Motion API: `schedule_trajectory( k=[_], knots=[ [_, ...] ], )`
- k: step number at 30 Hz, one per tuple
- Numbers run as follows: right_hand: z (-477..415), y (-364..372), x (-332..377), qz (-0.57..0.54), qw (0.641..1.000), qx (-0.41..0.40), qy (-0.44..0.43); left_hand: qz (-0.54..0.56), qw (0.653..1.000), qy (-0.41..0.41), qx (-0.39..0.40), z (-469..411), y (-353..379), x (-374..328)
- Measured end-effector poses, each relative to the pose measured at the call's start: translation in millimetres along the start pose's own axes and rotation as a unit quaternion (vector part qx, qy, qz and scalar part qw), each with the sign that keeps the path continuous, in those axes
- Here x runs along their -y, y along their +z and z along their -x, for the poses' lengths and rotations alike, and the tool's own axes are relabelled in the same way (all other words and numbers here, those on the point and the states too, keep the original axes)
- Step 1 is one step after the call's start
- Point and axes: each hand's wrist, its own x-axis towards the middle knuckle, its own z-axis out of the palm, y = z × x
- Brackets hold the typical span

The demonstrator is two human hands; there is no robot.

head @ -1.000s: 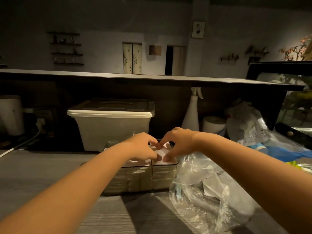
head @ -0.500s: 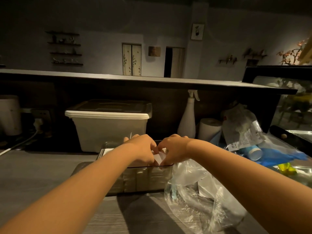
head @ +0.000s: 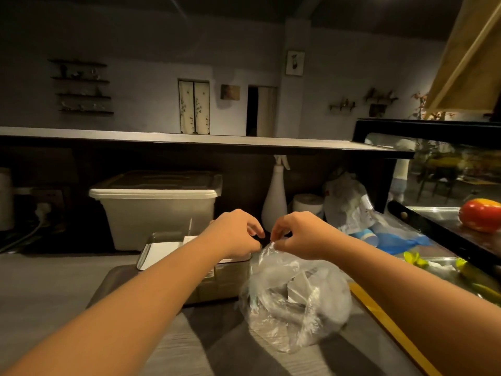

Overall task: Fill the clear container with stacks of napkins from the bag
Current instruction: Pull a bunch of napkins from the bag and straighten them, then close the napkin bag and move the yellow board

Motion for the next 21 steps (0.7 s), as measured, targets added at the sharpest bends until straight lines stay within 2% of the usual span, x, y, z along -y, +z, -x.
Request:
schedule_trajectory(
  k=[10, 14, 17, 21],
  knots=[
    [36.7, 6.5, -21.4, 0.032, 0.997, 0.048, 0.056, 0.042, 0.998, 0.025, 0.032, 10.0, 44.4, -38.3],
    [50.3, 30.8, -38.8, 0.04, 0.992, 0.081, 0.086, 0.042, 0.996, -0.006, 0.084, 16.4, 72.0, -42.1],
    [56.2, 41.3, -49.5, 0.022, 0.99, 0.074, 0.118, 0.034, 0.994, -0.032, 0.095, 19.0, 88.7, -39.3],
    [63.6, 47.1, -62.8, 0.041, 0.984, 0.078, 0.154, 0.036, 0.995, -0.015, 0.097, 26.2, 104.5, -35.5]
  ],
)
